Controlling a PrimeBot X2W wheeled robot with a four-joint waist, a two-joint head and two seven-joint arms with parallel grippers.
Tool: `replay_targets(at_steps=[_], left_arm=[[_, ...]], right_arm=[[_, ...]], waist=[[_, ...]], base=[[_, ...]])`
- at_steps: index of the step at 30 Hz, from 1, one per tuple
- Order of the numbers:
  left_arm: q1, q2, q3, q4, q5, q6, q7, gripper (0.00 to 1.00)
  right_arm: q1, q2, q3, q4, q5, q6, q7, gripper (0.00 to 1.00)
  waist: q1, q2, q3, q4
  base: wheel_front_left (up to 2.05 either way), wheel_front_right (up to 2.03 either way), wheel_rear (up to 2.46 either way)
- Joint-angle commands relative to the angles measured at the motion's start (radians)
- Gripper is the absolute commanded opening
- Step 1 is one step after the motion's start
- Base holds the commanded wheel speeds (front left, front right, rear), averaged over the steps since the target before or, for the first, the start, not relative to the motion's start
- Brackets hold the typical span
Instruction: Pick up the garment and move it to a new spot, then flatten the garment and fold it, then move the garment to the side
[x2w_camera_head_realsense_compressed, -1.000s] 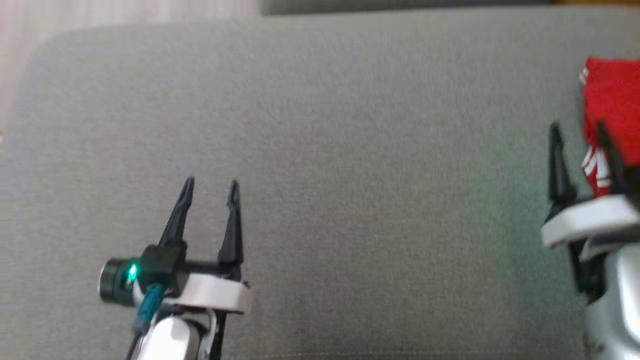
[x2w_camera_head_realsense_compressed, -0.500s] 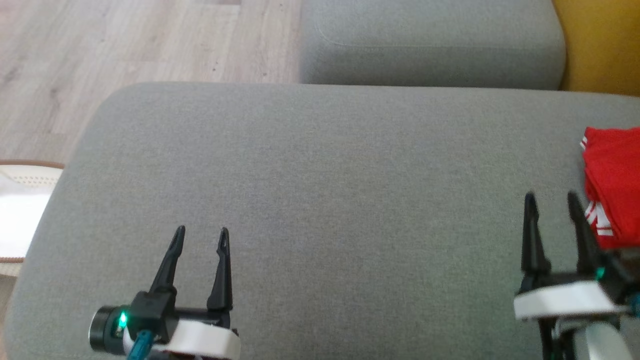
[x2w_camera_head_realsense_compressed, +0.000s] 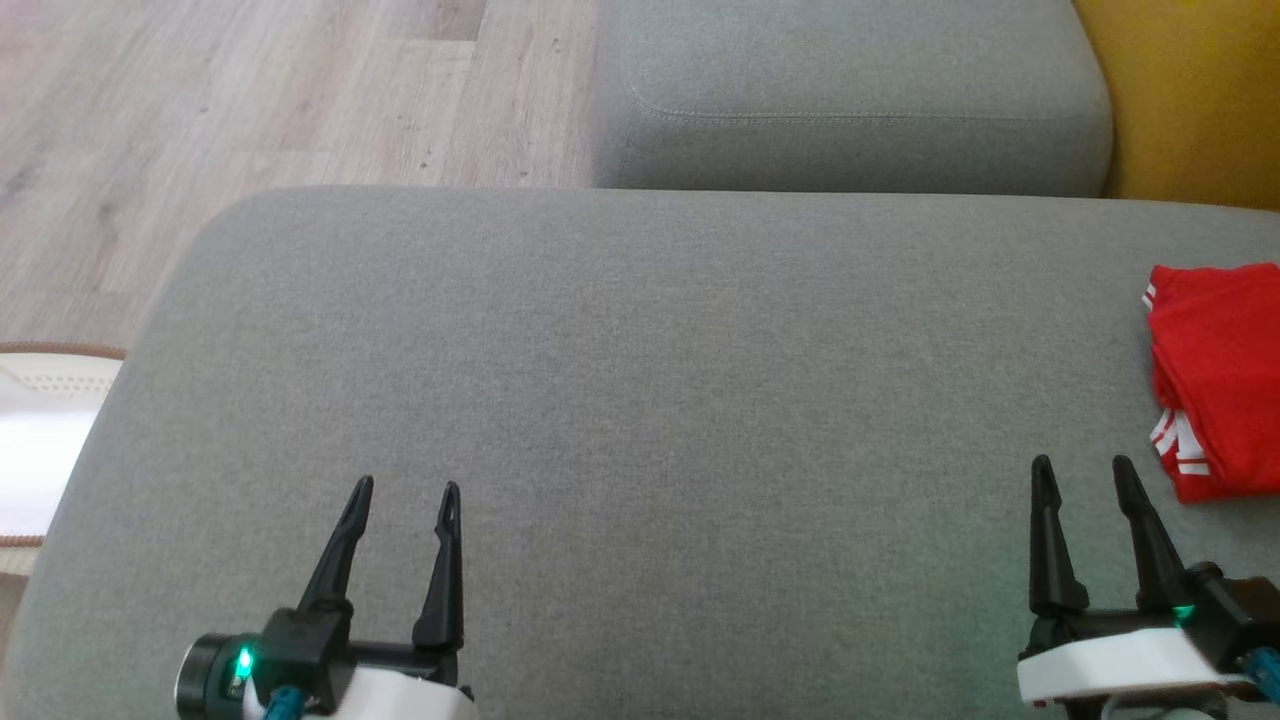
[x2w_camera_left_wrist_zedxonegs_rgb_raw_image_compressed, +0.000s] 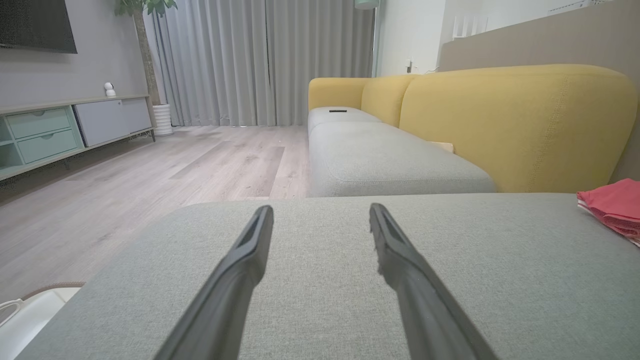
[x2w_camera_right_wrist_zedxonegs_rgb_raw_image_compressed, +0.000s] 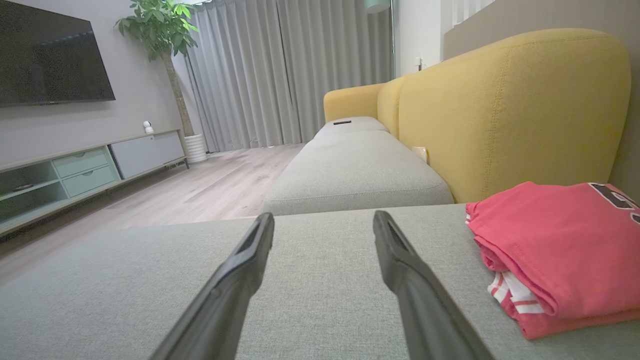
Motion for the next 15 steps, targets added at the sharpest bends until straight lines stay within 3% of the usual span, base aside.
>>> replay_targets(at_steps=[1,6,7,15], left_arm=[[-0.038,-0.005,0.035,-0.032,0.007,-0.003,-0.006,1.00],[-0.039,-0.005,0.034,-0.028,0.011,-0.002,-0.006,1.00],[0.000,0.000,0.002,0.003,0.000,-0.003,0.000,0.00],[0.006,0.004,0.009,0.059,-0.075,-0.006,0.010,0.00]], right_arm=[[-0.038,-0.007,0.023,-0.028,0.007,0.007,-0.011,1.00],[-0.039,-0.007,0.024,-0.030,0.012,0.007,-0.011,1.00],[0.000,0.000,0.001,0.000,0.009,0.000,0.000,0.00],[0.005,0.000,0.002,0.058,0.073,0.000,0.018,0.00]], waist=[[0.0001,0.0000,-0.002,-0.002],[0.0001,0.0000,-0.003,-0.001],[0.0001,0.0000,-0.003,-0.001],[0.0001,0.0000,0.000,-0.006]], base=[[0.00,0.00,0.00],[0.00,0.00,0.00],[0.00,0.00,0.00],[0.00,0.00,0.00]])
